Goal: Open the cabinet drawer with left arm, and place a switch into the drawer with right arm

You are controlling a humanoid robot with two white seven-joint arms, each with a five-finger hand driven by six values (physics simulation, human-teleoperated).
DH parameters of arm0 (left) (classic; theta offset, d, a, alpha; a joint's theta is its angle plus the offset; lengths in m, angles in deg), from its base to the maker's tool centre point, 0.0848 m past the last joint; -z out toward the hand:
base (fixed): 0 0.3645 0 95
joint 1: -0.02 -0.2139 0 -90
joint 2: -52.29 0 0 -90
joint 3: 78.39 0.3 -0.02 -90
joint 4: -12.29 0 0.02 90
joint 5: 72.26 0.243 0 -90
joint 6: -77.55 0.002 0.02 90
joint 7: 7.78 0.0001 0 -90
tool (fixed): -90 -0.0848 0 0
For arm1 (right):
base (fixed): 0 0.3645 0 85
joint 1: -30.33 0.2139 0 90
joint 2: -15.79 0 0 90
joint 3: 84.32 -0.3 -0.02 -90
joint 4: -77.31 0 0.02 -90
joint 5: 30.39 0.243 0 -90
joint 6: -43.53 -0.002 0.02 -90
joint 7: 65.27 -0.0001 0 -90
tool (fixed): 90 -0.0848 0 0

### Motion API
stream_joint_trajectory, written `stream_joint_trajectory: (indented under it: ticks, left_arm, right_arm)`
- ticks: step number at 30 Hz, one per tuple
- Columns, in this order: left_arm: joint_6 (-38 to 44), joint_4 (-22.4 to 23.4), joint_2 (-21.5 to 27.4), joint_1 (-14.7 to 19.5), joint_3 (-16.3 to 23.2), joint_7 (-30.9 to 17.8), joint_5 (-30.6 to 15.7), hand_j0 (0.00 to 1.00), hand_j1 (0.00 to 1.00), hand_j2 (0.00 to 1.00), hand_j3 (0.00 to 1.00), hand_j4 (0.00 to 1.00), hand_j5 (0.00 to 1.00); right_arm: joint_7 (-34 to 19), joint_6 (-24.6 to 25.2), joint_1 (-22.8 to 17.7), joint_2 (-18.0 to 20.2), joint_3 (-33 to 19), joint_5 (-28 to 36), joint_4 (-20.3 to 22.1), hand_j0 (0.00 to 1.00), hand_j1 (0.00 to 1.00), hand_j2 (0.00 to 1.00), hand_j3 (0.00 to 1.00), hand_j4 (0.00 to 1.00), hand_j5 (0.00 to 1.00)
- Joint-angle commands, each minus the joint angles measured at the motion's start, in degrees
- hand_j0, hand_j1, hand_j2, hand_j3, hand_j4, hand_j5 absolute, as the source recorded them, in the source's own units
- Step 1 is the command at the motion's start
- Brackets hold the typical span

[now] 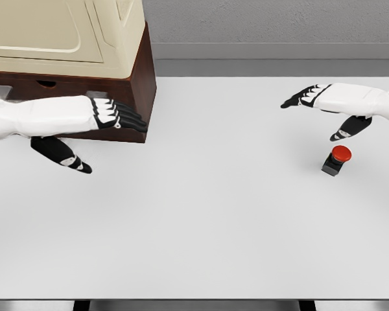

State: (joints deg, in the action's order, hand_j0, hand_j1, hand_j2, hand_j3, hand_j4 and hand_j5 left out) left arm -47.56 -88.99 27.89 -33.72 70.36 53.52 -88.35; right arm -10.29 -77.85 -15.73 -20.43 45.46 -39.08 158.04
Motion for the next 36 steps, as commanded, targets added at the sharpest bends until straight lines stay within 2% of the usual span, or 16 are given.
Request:
stream_joint_trajectory:
  ticks: [1, 2, 4, 7, 10, 11, 13, 14, 16, 18, 20, 23, 26, 31, 35, 36]
  left_arm:
    - [0.11, 0.04, 0.84, 0.25, -0.04, -5.14, -4.9, 1.0, 1.0, 1.0, 1.0, 1.0, 1.0]
    - [0.11, 0.04, 0.84, 1.04, -0.04, -5.14, -7.54, 1.0, 1.0, 1.0, 1.0, 1.0, 1.0]
    - [0.11, 0.04, 1.72, 3.77, -0.04, -5.23, -8.51, 1.0, 1.0, 1.0, 1.0, 1.0, 1.0]
    - [0.11, 0.04, 3.13, 5.61, -0.13, -5.05, -12.38, 1.0, 1.0, 1.0, 1.0, 1.0, 1.0]
    - [15.07, 0.04, 2.95, 5.44, -0.04, -6.3, -13.96, 1.0, 1.0, 1.0, 1.0, 1.0, 1.0]
    - [15.86, 0.04, 3.21, 5.53, -0.04, -6.3, -14.58, 1.0, 1.0, 1.0, 1.0, 1.0, 1.0]
    - [8.22, -0.05, 3.04, 5.35, -0.13, -6.3, -15.54, 1.0, 1.0, 1.0, 1.0, 1.0, 1.0]
    - [7.51, -0.05, 3.3, 5.26, -0.04, -6.3, -18.18, 1.0, 1.0, 1.0, 1.0, 1.0, 1.0]
    - [7.69, 0.04, 3.22, 5.44, -0.04, -6.3, -18.27, 1.0, 1.0, 1.0, 1.0, 1.0, 1.0]
    - [8.21, 0.04, 2.95, 5.26, -0.13, -6.3, -18.18, 1.0, 1.0, 1.0, 1.0, 1.0, 1.0]
    - [14.1, 0.04, 2.25, 5.26, -0.3, -6.3, -18.18, 1.0, 1.0, 1.0, 1.0, 1.0, 1.0]
    - [14.11, 0.04, 2.25, 5.09, -0.13, -6.3, -18.53, 1.0, 1.0, 1.0, 1.0, 1.0, 1.0]
    - [14.11, 0.04, 3.74, 4.47, -0.04, -6.3, -23.45, 1.0, 1.0, 1.0, 1.0, 1.0, 1.0]
    - [25.97, 0.12, 5.76, 4.12, -0.21, -6.3, -23.63, 1.0, 1.0, 1.0, 1.0, 1.0, 1.0]
    - [28.08, 0.12, 5.5, 4.21, -0.3, -6.3, -23.63, 1.0, 1.0, 1.0, 1.0, 1.0, 1.0]
    - [33.34, 0.12, 5.32, 4.21, -0.21, -6.3, -23.54, 1.0, 1.0, 1.0, 1.0, 1.0, 1.0]
  right_arm:
    - [0.03, -1.05, 0.0, 0.09, -0.06, 0.16, 0.04, 1.0, 1.0, 1.0, 1.0, 1.0, 1.0]
    - [0.03, -1.15, 0.09, 0.09, -0.06, 0.16, 0.04, 1.0, 1.0, 1.0, 1.0, 1.0, 1.0]
    - [0.03, -1.32, 0.7, 0.18, -0.06, 0.16, 0.04, 1.0, 1.0, 1.0, 1.0, 1.0, 1.0]
    - [0.03, -1.67, 0.53, 0.71, 0.03, 0.16, 0.04, 1.0, 1.0, 1.0, 1.0, 1.0, 1.0]
    - [0.03, -1.94, 0.44, 2.46, -0.14, 0.16, 0.04, 1.0, 1.0, 1.0, 1.0, 1.0, 1.0]
    - [0.03, -1.67, 0.35, 2.73, -0.14, 0.25, -0.05, 1.0, 1.0, 1.0, 1.0, 1.0, 1.0]
    - [0.03, -1.94, -0.09, 5.19, -0.32, 0.25, 0.04, 1.0, 1.0, 1.0, 1.0, 1.0, 1.0]
    - [0.03, -2.02, -0.35, 5.89, -0.32, 0.25, 0.04, 1.0, 1.0, 1.0, 1.0, 1.0, 1.0]
    - [0.03, -2.02, -1.32, 7.3, -0.58, 0.25, 0.04, 1.0, 1.0, 1.0, 1.0, 1.0, 1.0]
    - [0.03, -1.94, -1.58, 7.3, -0.67, 0.25, -0.05, 1.0, 1.0, 1.0, 1.0, 1.0, 1.0]
    - [0.03, -1.94, -2.55, 7.3, -0.85, 0.25, -0.23, 1.0, 1.0, 1.0, 1.0, 1.0, 1.0]
    - [0.03, -1.85, -3.78, 6.51, -0.85, 0.16, -0.67, 1.0, 1.0, 1.0, 1.0, 1.0, 1.0]
    - [0.03, -1.94, -5.27, 6.24, -0.85, 0.16, -2.07, 1.0, 1.0, 1.0, 1.0, 1.0, 1.0]
    - [0.03, -2.02, -7.12, 5.28, -0.67, 0.16, -4.53, 1.0, 1.0, 1.0, 1.0, 1.0, 1.0]
    - [0.03, -1.94, -7.82, 3.79, -0.41, -0.1, -6.2, 1.0, 1.0, 1.0, 1.0, 1.0, 1.0]
    - [0.03, -1.94, -7.91, 3.43, -0.5, -1.33, -6.29, 1.0, 1.0, 1.0, 1.0, 1.0, 1.0]
